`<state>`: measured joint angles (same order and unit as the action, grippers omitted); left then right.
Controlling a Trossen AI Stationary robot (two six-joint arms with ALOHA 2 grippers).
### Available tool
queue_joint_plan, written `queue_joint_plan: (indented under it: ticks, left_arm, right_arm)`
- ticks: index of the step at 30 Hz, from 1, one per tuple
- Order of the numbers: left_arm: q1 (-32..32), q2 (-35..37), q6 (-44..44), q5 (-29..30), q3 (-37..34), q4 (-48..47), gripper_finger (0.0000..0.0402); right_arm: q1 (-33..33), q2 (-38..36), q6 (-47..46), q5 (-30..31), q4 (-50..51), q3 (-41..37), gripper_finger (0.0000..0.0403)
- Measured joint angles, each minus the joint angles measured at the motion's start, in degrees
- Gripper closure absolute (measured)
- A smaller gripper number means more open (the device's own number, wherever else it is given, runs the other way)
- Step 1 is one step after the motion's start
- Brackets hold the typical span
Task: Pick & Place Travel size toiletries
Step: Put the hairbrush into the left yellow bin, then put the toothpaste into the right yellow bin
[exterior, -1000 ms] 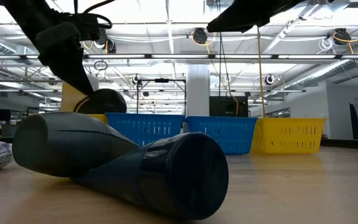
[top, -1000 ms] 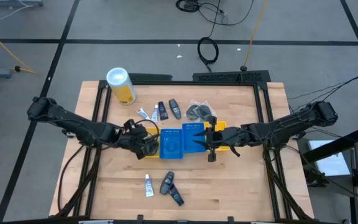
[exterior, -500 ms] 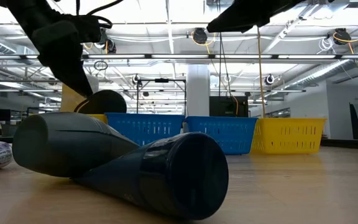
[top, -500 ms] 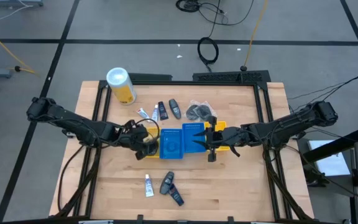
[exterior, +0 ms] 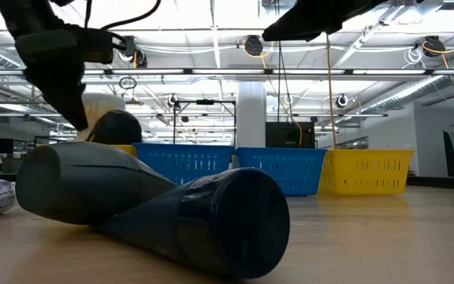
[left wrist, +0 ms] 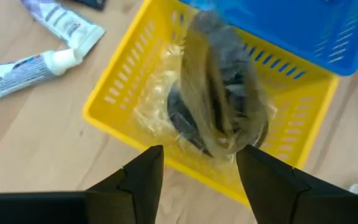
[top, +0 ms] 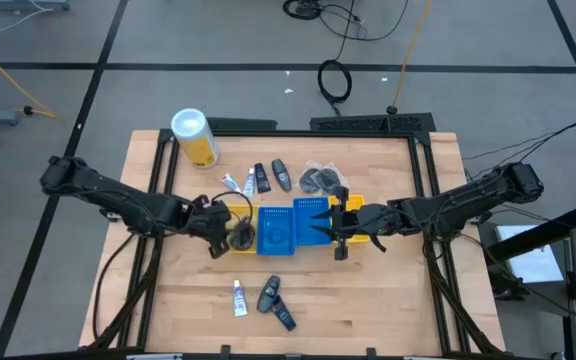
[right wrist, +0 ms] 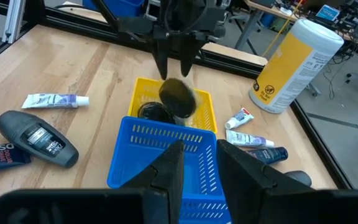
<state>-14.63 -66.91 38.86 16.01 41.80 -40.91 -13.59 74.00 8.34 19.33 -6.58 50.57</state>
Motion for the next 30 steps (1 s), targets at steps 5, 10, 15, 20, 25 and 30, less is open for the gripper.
queue_joint_plan:
  ticks: [5,10,15,20,25,30]
  left_arm:
    - [-0.28,3.47,0.27,-0.35,0.11,1.12,0.0222]
    - [-0.77,7.40,0.32,3.32,3.19,-0.89,0.0235]
    - [-1.34,9.72,-1.42,9.34,5.85,-0.44,0.0248]
    - [-2.38,9.11,-7.96,7.79,6.08,7.84,0.0248]
    - [-3.40,5.11,-12.06,3.16,6.03,12.63,0.0248]
    - [-4.83,-0.49,-15.94,-5.37,6.01,17.71,0.0248]
  right_arm:
    - [0.01,0.02,0.04,0.00,0.01,0.00,0.0312]
    - [0.01,0.02,0.04,0.00,0.08,0.00,0.0312]
    - [0.01,0.02,-0.07,0.00,0.51,0.00,0.0312]
    - [0.00,0.02,-0.11,0.00,1.17,0.00,0.0312]
    - [0.01,0.02,-0.13,-0.01,1.25,0.00,0.0312]
    - [0.01,0.02,-0.13,-0.02,1.26,0.00,0.0312]
